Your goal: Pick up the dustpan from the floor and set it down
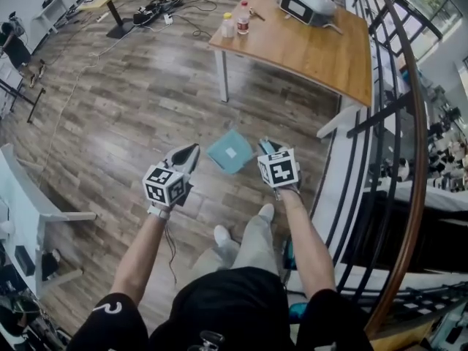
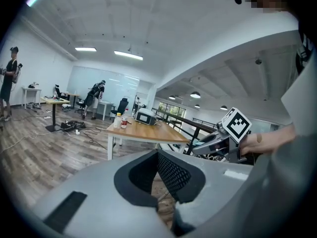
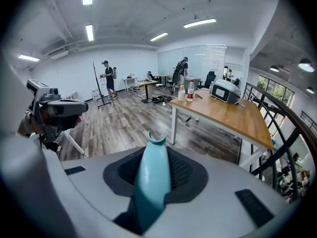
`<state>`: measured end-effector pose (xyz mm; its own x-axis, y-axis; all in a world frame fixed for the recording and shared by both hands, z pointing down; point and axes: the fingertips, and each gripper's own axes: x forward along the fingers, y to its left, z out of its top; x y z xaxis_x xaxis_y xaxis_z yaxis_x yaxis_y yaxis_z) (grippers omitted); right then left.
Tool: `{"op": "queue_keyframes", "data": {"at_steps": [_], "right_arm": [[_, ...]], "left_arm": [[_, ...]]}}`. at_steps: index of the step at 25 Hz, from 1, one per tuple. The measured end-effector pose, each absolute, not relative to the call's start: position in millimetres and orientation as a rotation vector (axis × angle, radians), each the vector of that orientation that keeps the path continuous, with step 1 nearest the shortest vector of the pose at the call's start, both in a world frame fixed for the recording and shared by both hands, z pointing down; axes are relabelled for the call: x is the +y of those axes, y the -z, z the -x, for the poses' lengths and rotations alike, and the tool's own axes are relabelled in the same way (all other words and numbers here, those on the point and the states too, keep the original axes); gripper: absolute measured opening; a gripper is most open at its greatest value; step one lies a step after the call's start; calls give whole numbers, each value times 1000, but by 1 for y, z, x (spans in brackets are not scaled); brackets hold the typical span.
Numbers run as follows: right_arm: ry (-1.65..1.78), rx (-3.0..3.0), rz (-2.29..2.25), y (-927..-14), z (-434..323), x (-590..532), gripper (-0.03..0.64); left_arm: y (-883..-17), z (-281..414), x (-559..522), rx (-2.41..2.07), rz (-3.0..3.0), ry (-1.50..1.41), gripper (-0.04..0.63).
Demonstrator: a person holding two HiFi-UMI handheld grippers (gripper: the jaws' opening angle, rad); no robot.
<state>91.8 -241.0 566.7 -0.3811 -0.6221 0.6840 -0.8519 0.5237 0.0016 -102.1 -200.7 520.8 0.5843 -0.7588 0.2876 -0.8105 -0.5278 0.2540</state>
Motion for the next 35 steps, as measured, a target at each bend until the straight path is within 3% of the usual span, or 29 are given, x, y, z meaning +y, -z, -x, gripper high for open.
{"op": "queue_keyframes", "data": {"at_steps": [18, 35], "right_arm": [[-539, -2071, -1086, -730, -86, -241, 89], [-512, -2014, -1083, -857, -102, -242, 89]], "left_arm": [[-660, 77, -200, -1190, -2348, -278, -6], [-753, 95, -195, -1213, -2213, -254, -6]]}}
